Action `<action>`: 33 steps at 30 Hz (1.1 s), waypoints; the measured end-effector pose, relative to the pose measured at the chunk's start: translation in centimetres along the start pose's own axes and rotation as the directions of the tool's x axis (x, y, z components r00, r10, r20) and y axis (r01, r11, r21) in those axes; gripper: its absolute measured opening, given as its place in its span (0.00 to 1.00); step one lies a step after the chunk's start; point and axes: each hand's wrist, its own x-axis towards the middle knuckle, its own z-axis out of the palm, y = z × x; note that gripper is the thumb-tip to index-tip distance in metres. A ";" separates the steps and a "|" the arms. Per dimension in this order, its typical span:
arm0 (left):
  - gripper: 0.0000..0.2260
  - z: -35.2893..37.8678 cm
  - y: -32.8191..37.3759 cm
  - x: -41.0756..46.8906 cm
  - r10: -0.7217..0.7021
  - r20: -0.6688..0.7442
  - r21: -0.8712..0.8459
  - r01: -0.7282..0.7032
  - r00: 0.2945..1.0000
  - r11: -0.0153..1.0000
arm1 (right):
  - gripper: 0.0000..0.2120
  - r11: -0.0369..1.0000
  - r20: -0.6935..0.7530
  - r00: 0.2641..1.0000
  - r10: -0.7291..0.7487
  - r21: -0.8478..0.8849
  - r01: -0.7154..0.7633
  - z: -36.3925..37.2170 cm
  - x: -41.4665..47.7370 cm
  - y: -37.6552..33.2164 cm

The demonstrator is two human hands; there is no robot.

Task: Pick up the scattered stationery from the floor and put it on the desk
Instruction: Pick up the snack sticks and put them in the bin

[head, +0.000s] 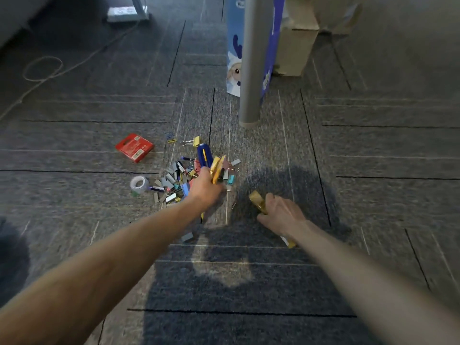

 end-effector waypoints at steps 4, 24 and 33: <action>0.08 -2.4 -0.6 2.1 -0.096 -0.198 0.025 0.103 0.976 0.994 | 0.10 0.977 -0.017 0.999 -0.049 0.206 0.052 -0.6 -0.1 -0.7; 0.23 -1.1 2.4 6.0 -0.134 -0.237 0.372 0.218 0.962 0.902 | 0.08 0.867 0.054 0.997 0.061 0.492 -0.080 -1.5 2.4 0.1; 0.14 -3.7 0.1 4.0 -0.105 -0.098 0.093 0.114 0.990 0.989 | 0.07 0.885 -0.011 0.999 0.038 0.465 -0.029 -2.8 2.2 -1.7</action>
